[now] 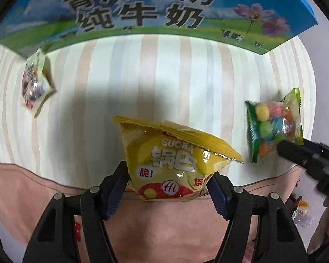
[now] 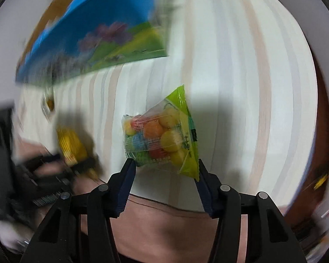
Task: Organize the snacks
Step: 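Grasp the yellow Guoba chips pack with the left tool while the right tool grasps the candy-ball bag, then carry both packs into the box and open both tools to release them, then lift both open tools out of the box toward the bed edge, then grasp the small red packet with the left tool while the right tool grasps the white-green pack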
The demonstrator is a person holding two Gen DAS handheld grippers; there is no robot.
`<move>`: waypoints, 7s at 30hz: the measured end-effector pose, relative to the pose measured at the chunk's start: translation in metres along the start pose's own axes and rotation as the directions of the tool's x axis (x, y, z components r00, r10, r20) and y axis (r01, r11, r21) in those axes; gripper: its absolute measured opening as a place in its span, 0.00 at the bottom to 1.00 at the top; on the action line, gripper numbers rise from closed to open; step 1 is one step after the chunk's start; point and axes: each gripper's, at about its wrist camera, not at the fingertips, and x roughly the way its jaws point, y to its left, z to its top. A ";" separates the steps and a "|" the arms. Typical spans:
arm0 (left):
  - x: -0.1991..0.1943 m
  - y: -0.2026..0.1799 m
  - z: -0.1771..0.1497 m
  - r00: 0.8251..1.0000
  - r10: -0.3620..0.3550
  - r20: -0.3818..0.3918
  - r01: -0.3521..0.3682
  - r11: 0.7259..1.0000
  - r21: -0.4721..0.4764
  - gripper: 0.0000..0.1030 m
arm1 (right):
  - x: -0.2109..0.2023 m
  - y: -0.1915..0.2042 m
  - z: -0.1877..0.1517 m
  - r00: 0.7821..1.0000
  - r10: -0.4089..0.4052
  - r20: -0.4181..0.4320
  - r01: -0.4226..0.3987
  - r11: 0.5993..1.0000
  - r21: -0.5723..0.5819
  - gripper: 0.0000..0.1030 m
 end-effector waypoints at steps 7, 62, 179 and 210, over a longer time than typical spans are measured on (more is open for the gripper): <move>-0.002 0.024 0.002 1.000 -0.009 0.002 0.009 0.998 -0.056 0.65 | 0.012 -0.060 -0.002 0.958 0.228 0.177 -0.288 0.795 0.533 0.78; 0.025 0.005 0.049 0.996 0.032 -0.083 -0.034 0.999 -0.021 0.68 | 0.033 0.014 -0.045 0.997 -0.014 0.081 -0.017 0.927 0.375 0.60; -0.237 0.038 0.056 0.820 0.120 0.560 -0.123 0.992 -0.033 0.94 | -0.188 0.161 0.018 0.855 -0.097 0.510 0.192 0.972 -0.137 0.98; 0.007 0.158 -0.078 1.000 -0.014 0.021 0.020 0.949 -0.316 0.46 | -0.001 0.147 -0.087 0.990 0.055 0.127 -0.043 0.994 -0.099 0.99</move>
